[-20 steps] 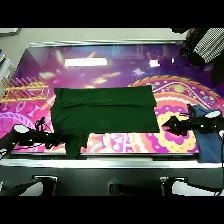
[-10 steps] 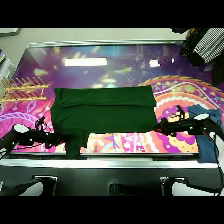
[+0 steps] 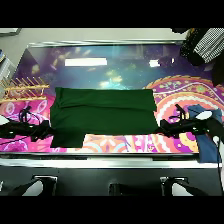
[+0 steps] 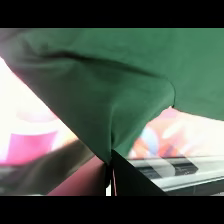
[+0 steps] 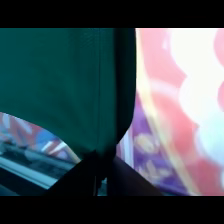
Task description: Fold the clothes and pants, and hang the long-sleeved shirts on hangers.
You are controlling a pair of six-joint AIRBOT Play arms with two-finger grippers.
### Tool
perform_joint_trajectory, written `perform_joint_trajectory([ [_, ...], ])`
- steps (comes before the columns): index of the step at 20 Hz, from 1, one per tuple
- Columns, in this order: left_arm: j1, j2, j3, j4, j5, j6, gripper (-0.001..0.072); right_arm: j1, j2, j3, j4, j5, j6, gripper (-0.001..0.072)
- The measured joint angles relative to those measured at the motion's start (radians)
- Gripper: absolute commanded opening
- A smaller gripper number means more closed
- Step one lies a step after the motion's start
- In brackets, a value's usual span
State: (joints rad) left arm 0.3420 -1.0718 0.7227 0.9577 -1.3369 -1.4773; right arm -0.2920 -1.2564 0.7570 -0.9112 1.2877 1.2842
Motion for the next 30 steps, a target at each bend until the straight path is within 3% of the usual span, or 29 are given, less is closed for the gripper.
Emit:
perform_joint_trajectory([
  [5, 0.017, 0.166, 0.030, 0.064, -0.094, -0.054, 0.0015, 0.001, 0.235, 0.000, -0.176, 0.167, 0.117, 0.0033],
  [9, -0.005, 0.152, 0.086, 0.068, -0.057, -0.066, 0.0015, 0.002, 0.296, 0.003, -0.195, 0.104, 0.142, 0.0033],
  [19, -0.147, -0.431, 0.578, 0.066, 0.012, 0.011, 0.0015, 0.040, -0.063, 0.237, -0.077, -0.155, 0.032, 0.0033],
  [26, -0.203, -0.781, 0.965, 0.082, -0.058, 0.018, 0.0017, 0.124, -0.292, 0.420, -0.108, -0.240, 0.057, 0.0036],
  [27, -0.211, -0.813, 1.002, 0.089, -0.065, 0.017, 0.0020, 0.127, -0.307, 0.430, -0.109, -0.250, 0.060, 0.0108],
  [28, -0.218, -0.837, 1.028, 0.094, -0.069, 0.016, 0.0065, 0.129, -0.318, 0.436, -0.109, -0.259, 0.063, 0.0256],
  [29, -0.224, -0.856, 1.048, 0.100, -0.074, 0.016, 0.0142, 0.131, -0.325, 0.441, -0.110, -0.264, 0.068, 0.0368],
  [30, -0.227, -0.868, 1.063, 0.105, -0.075, 0.013, 0.0271, 0.130, -0.331, 0.448, -0.109, -0.266, 0.073, 0.0435],
])
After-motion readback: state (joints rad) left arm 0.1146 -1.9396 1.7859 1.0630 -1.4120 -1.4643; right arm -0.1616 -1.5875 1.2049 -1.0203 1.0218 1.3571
